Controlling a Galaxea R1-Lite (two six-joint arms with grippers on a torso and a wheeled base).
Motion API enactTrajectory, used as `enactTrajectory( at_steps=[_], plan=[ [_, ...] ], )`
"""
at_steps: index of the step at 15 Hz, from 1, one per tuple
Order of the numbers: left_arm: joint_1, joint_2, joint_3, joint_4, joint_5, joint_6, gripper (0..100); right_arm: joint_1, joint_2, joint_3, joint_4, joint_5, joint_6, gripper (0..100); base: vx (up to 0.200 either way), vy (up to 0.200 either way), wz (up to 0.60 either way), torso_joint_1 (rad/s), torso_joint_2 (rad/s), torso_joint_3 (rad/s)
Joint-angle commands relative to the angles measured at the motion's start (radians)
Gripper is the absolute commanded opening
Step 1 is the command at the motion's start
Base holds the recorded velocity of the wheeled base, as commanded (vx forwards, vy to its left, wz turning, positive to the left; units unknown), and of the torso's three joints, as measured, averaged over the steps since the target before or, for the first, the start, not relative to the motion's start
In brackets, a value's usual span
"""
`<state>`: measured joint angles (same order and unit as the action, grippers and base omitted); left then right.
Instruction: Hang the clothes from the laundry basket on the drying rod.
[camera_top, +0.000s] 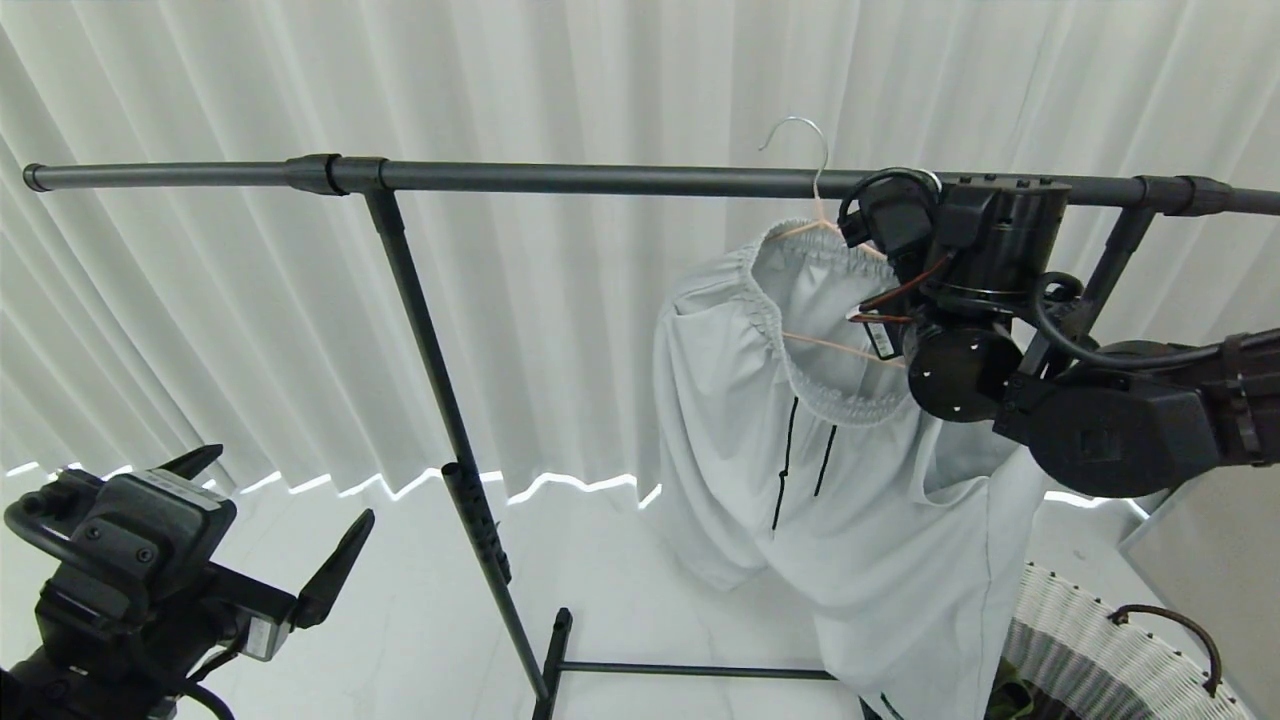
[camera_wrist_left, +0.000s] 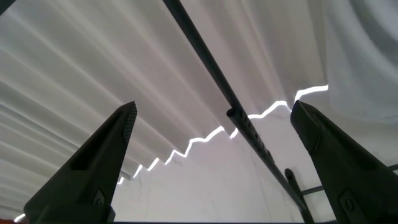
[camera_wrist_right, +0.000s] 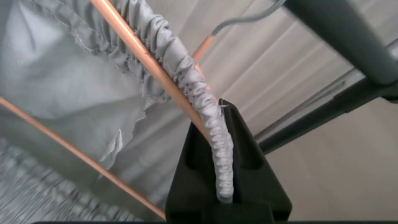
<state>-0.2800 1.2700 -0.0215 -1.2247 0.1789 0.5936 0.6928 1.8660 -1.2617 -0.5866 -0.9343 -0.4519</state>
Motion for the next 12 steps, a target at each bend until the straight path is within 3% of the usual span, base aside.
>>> enactTrajectory(
  at_steps=[1, 6, 12],
  plan=[
    [-0.019, 0.002, 0.002, 0.001, 0.001, 0.0, 100, -0.007, 0.027, 0.001, -0.001, 0.0, 0.001, 0, 0.0, 0.0, 0.0, 0.0, 0.0, 0.0],
    [-0.033, 0.002, 0.0, -0.001, 0.001, 0.0, 100, -0.044, 0.042, -0.007, -0.001, 0.0, 0.004, 0, 0.0, 0.0, 0.0, 0.0, 0.0, 0.0],
    [-0.033, 0.002, 0.0, 0.001, 0.001, 0.0, 100, -0.009, 0.052, -0.004, -0.001, 0.0, 0.004, 0, 0.0, 0.0, 0.0, 0.0, 0.0, 0.0]
  ],
)
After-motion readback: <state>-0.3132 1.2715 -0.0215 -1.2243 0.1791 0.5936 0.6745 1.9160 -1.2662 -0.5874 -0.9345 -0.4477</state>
